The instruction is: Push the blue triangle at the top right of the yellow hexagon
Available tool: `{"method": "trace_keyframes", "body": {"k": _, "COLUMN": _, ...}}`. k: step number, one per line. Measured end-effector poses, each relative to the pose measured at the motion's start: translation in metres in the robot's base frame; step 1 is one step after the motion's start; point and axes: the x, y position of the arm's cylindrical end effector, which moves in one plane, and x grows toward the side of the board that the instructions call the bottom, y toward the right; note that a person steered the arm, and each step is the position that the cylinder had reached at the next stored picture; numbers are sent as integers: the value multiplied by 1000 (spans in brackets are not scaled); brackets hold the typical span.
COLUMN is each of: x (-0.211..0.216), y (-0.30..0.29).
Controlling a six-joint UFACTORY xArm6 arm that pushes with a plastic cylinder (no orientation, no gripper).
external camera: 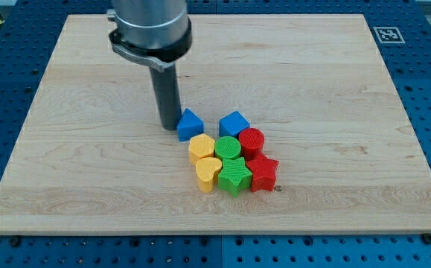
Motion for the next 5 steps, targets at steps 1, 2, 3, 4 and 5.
{"method": "trace_keyframes", "body": {"k": 1, "x": 2, "y": 1}}
{"method": "trace_keyframes", "body": {"k": 2, "x": -18, "y": -9}}
{"method": "trace_keyframes", "body": {"k": 3, "x": -16, "y": 0}}
{"method": "trace_keyframes", "body": {"k": 4, "x": -5, "y": 12}}
{"method": "trace_keyframes", "body": {"k": 5, "x": 0, "y": 28}}
